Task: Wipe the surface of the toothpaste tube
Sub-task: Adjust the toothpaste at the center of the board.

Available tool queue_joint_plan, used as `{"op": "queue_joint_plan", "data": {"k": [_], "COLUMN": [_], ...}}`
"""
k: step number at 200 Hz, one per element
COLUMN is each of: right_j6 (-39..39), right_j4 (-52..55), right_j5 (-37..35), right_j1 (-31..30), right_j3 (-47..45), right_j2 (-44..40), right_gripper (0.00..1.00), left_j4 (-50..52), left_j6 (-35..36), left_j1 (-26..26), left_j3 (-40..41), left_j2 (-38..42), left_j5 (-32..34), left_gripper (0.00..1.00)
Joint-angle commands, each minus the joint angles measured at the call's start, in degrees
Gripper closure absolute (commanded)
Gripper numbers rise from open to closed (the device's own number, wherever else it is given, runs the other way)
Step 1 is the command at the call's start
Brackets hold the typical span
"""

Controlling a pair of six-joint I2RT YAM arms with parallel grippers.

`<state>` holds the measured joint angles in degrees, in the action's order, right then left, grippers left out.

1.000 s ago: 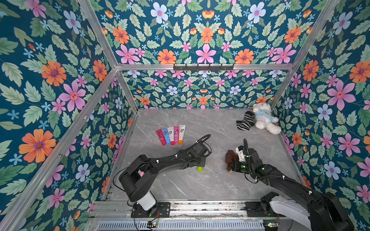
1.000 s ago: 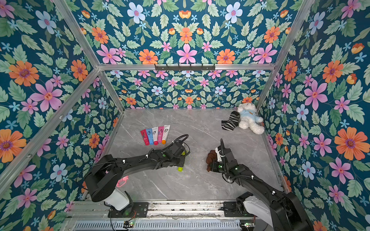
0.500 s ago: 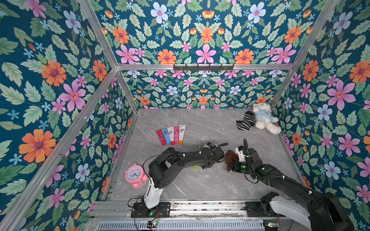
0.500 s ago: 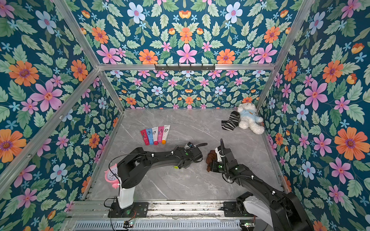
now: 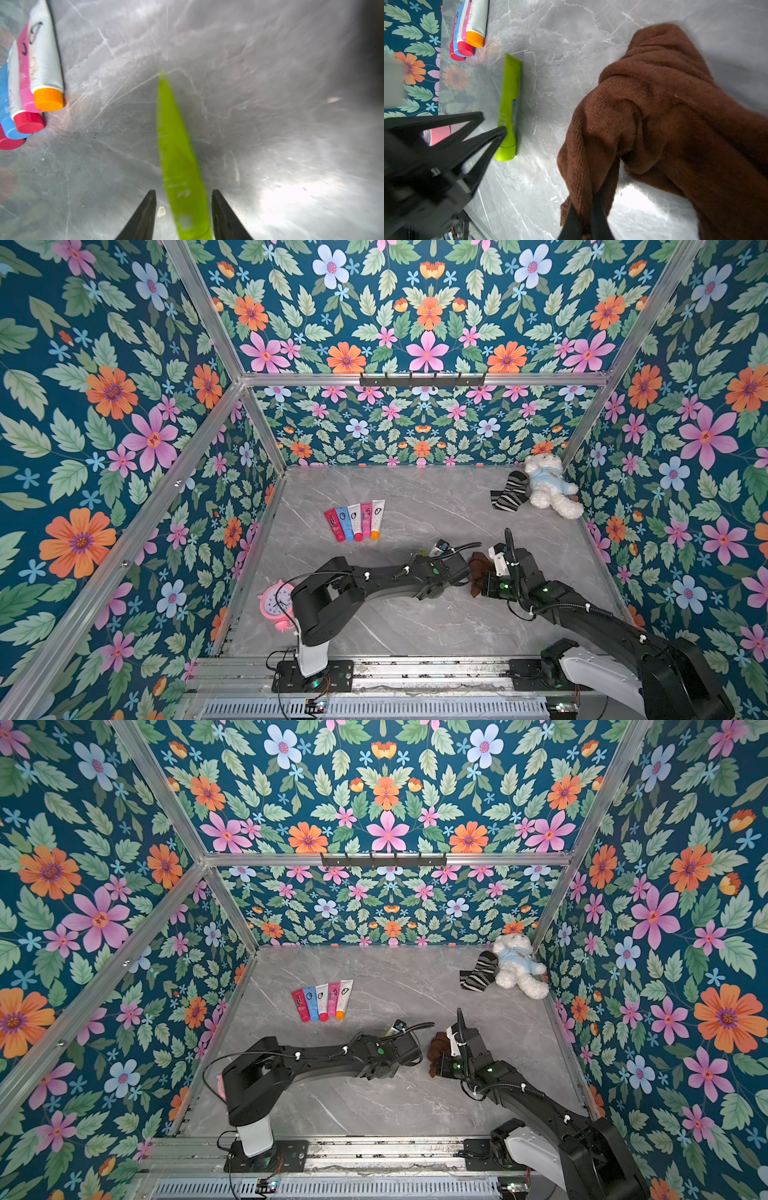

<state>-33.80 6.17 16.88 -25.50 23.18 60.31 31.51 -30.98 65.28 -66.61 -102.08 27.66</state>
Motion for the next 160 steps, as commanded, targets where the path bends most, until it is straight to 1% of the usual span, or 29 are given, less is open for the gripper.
{"op": "queue_joint_plan", "data": {"k": [1,26,41,50,64,75,99,128,160], "right_j6": [0.59,0.75,0.75,0.86,0.93,0.94,0.93,1.02,1.02], "right_j4": [-0.12,-0.28,-0.23,-0.16,0.06,0.15,0.19,0.36,0.41], "right_j5": [-0.27,-0.01,0.16,0.41,0.50,0.36,0.25,0.29,0.03], "right_j1": [-0.07,-0.07,-0.01,-0.01,-0.07,-0.02,-0.07,-0.05,-0.03], "right_j3": [0.35,0.59,0.73,0.90,0.91,0.90,0.99,0.99,0.99], "right_j2": [0.22,0.83,1.11,1.04,0.79,0.68,1.01,1.22,1.30], "right_gripper": [1.00,1.00,1.00,1.00,1.00,1.00,1.00,1.00,1.00], "left_j4": [-6.43,-10.98,-14.49,-16.86,-20.99,-24.36,-29.89,-31.71,-29.09], "left_j6": [-1.04,-2.08,-2.83,-3.20,-4.04,-5.55,-8.08,-8.95,-8.47], "left_j1": [-0.04,-1.80,-4.20,-5.42,-5.86,-5.86,-5.52,-4.72,-4.15], "left_j3": [4.41,10.63,14.80,17.30,20.47,22.34,24.28,23.83,23.06], "left_j2": [6.25,14.19,17.44,18.83,20.08,20.01,17.16,13.52,11.15], "left_j5": [-0.24,-1.73,-5.55,-8.11,-11.93,-15.09,-19.70,-21.32,-20.63], "left_gripper": [0.52,0.51,0.50,0.46,0.37,0.29,0.27,0.23,0.24]}}
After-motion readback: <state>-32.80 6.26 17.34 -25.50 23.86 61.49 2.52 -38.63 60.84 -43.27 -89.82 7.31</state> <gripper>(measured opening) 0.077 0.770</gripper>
